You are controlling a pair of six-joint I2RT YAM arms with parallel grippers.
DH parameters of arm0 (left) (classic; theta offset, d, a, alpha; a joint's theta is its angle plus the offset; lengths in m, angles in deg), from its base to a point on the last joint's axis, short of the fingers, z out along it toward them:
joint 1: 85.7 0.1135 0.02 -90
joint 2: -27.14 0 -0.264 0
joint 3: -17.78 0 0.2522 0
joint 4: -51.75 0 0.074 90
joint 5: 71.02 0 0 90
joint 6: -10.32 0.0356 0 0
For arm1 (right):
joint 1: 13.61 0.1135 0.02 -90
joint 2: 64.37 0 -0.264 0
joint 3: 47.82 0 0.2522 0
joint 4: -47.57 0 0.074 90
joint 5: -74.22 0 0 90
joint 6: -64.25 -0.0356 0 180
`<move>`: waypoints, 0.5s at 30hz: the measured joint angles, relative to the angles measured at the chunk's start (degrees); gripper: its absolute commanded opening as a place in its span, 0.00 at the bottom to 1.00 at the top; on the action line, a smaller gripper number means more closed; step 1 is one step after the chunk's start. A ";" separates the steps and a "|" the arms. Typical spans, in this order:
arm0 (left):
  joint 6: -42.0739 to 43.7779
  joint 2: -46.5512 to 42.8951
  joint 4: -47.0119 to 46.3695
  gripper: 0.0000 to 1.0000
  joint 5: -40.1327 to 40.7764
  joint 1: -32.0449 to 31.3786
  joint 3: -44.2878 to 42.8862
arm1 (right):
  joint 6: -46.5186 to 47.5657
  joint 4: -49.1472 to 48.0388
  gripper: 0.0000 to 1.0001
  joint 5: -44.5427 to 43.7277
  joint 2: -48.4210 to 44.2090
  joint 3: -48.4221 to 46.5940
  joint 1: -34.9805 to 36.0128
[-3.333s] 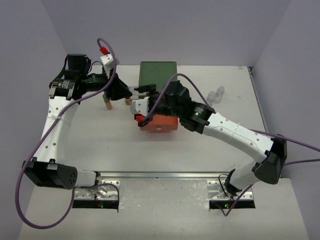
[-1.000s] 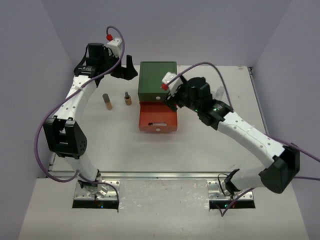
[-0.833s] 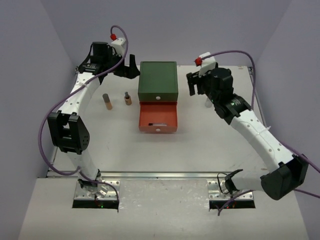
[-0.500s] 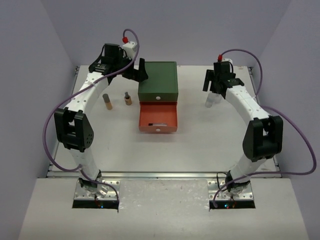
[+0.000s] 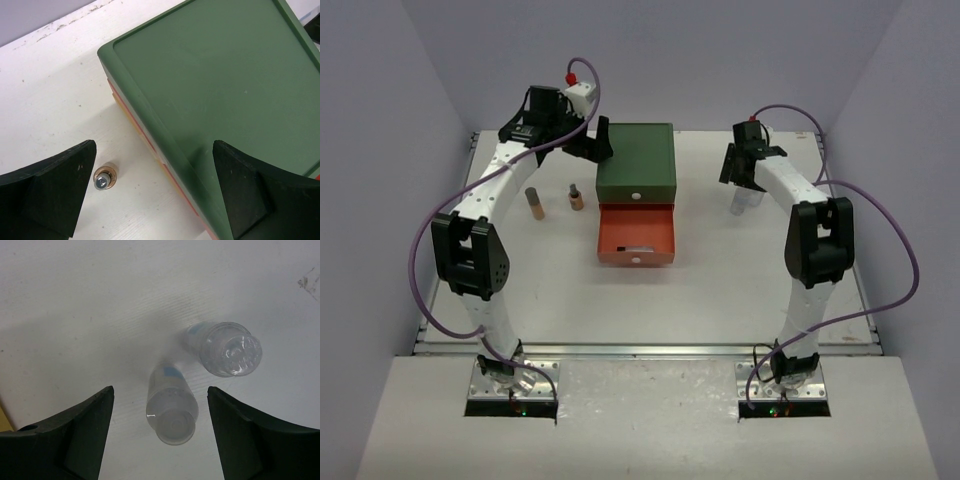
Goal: Organize the makeup
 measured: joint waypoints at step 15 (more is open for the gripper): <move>1.53 0.62 1.71 1.00 0.03 0.00 -2.81 | -1.41 1.46 0.50 -0.87 2.18 -1.36 -0.27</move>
